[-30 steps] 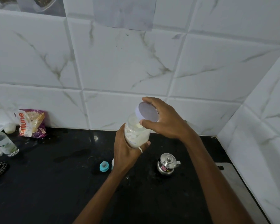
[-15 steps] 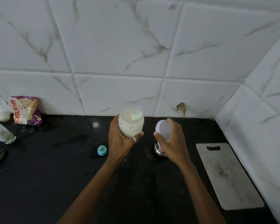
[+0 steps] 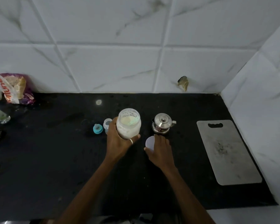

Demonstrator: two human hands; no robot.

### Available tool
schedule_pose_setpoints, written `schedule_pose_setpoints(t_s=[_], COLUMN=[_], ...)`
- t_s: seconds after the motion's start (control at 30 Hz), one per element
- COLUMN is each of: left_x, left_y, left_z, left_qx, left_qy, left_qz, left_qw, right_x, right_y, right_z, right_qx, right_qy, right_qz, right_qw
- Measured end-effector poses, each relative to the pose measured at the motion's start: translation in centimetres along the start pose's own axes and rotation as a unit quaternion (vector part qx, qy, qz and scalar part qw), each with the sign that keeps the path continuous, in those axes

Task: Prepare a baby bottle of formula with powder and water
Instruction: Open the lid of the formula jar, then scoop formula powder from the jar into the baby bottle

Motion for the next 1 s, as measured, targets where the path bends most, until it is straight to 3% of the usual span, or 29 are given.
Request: schedule_pose_setpoints(t_s=[0.33, 0.43, 0.53, 0.6, 0.7, 0.83, 1.0], left_x=[0.7, 0.7, 0.6, 0.4, 0.0, -0.1, -1.3], left_y=[0.8, 0.9, 0.7, 0.8, 0.8, 1.0, 0.9], left_z=[-4.1, -3.9, -3.5, -3.2, -2.7, -2.4, -3.6], left_qx=[-0.006, -0.016, -0.029, -0.04, -0.059, -0.074, -0.099], left_qy=[-0.031, -0.014, -0.001, 0.013, 0.033, 0.06, 0.025], left_qz=[0.008, 0.004, 0.002, -0.005, -0.018, -0.021, -0.037], left_qw=[0.999, 1.0, 1.0, 0.999, 0.998, 0.995, 0.994], right_x=[-0.3, -1.0, -1.5, -1.4, -2.2, -3.2, -3.3], right_y=[2.1, -1.5, -8.0, -11.9, -13.9, -11.8, -10.6], right_z=[1.0, -0.9, -4.9, -7.9, -11.4, -13.3, -14.4], right_qx=[0.061, -0.053, -0.162, -0.167, -0.083, 0.075, 0.173], right_qy=[-0.008, -0.029, -0.112, -0.169, -0.241, -0.223, -0.182], right_qz=[-0.036, 0.051, 0.201, 0.235, 0.16, -0.014, -0.056], right_qw=[0.997, 0.997, 0.96, 0.942, 0.954, 0.972, 0.966])
Point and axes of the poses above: each hand's wrist, its own x-axis away from the middle knuckle, its own y-axis out of the palm, z = x × y, the point moved 8 cm from there along -x, towards the middle knuckle, and after that the axes turned 11 degrees about -y, right-handed, at the moved point
